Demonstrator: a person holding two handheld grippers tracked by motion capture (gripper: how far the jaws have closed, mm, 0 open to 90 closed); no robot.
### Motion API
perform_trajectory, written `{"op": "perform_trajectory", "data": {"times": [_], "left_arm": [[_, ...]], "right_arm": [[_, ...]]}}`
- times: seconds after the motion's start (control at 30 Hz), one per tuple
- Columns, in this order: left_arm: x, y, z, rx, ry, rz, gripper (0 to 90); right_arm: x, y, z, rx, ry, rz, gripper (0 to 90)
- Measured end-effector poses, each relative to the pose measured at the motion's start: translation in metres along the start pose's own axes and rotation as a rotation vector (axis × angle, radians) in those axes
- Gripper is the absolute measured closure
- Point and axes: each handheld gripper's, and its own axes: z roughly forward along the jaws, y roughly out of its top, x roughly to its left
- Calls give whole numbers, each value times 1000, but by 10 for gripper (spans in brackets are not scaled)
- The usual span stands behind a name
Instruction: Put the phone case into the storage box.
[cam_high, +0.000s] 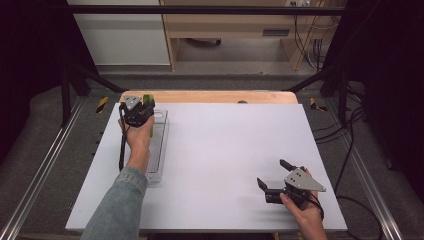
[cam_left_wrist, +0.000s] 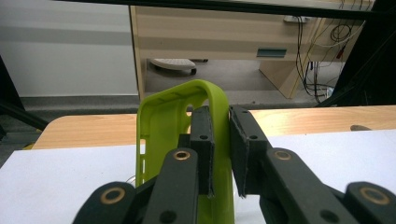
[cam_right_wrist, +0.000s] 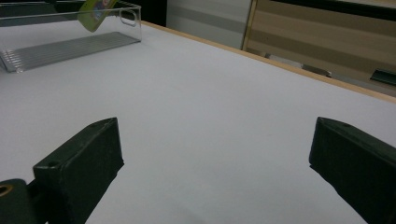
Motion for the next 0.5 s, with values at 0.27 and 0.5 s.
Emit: {"op": "perform_trajectory", "data": {"times": [0.27, 0.5], "left_arm": [[-2, -1, 1, 5, -6, 12, 794], [-2, 0, 1, 2, -4, 12, 795]], "right_arm": [[0, 0, 0, 0, 1, 0, 28], [0, 0, 0, 0, 1, -1, 28]]}}
